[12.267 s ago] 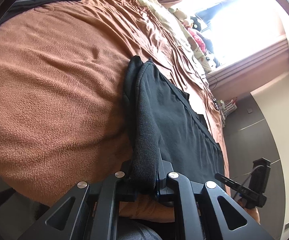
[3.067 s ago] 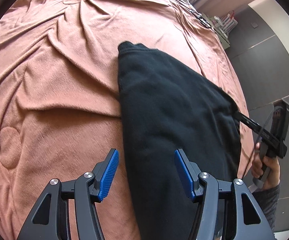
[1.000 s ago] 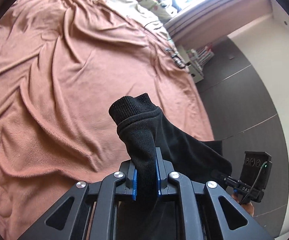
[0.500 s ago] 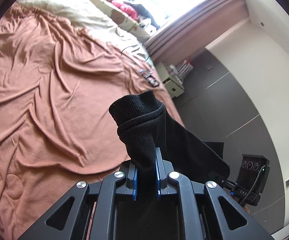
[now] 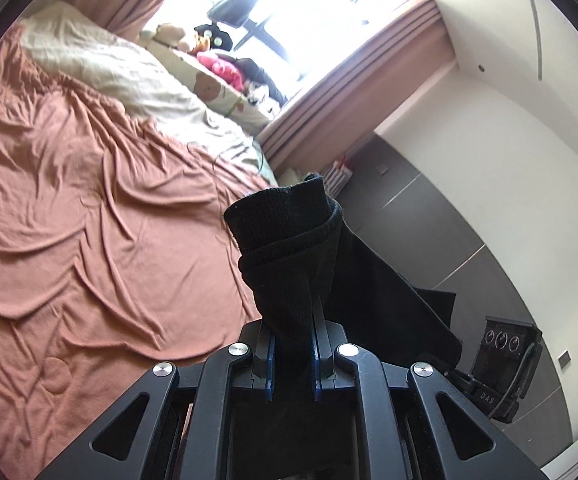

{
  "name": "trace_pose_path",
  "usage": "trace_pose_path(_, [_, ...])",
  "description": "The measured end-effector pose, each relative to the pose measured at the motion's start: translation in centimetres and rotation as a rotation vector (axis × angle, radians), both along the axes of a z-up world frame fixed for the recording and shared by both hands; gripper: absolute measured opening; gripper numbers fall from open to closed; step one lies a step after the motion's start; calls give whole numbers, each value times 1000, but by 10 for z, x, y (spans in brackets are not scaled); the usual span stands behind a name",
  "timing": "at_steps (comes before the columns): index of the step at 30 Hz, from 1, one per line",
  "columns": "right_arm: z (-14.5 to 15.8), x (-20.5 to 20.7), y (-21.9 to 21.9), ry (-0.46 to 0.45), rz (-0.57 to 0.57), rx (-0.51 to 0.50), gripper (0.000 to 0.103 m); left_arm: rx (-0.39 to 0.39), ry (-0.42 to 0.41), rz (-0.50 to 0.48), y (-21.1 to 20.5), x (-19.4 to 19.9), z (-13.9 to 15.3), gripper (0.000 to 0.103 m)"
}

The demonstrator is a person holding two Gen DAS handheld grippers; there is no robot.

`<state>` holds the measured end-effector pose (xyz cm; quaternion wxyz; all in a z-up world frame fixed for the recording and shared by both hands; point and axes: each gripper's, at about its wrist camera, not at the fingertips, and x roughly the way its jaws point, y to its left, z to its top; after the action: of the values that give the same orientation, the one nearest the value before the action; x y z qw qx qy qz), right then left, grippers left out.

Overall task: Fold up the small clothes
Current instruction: 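Raise the sweatshirt off the bed with both grippers holding its ends, then carry the lifted sweatshirt with both grippers toward the folded clothes stack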

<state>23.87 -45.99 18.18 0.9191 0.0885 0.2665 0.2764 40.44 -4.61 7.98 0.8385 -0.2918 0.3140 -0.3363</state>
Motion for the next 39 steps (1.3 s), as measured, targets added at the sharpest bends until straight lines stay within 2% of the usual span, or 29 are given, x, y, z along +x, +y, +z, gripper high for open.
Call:
trace_pose_path(4, [6, -2, 25, -21, 50, -5, 15, -7, -23, 37, 30, -8, 13, 13])
trace_pose_path(14, [11, 26, 99, -44, 199, -24, 15, -12, -54, 172, 129, -28, 31, 13])
trace_pose_path(26, [15, 67, 190, -105, 372, -49, 15, 56, -117, 355, 253, -67, 60, 13])
trace_pose_path(33, [13, 88, 254, -125, 469, -56, 15, 83, -129, 478, 332, -92, 75, 12])
trace_pose_path(39, [3, 105, 305, -119, 540, -59, 15, 117, -121, 567, 384, -104, 85, 12])
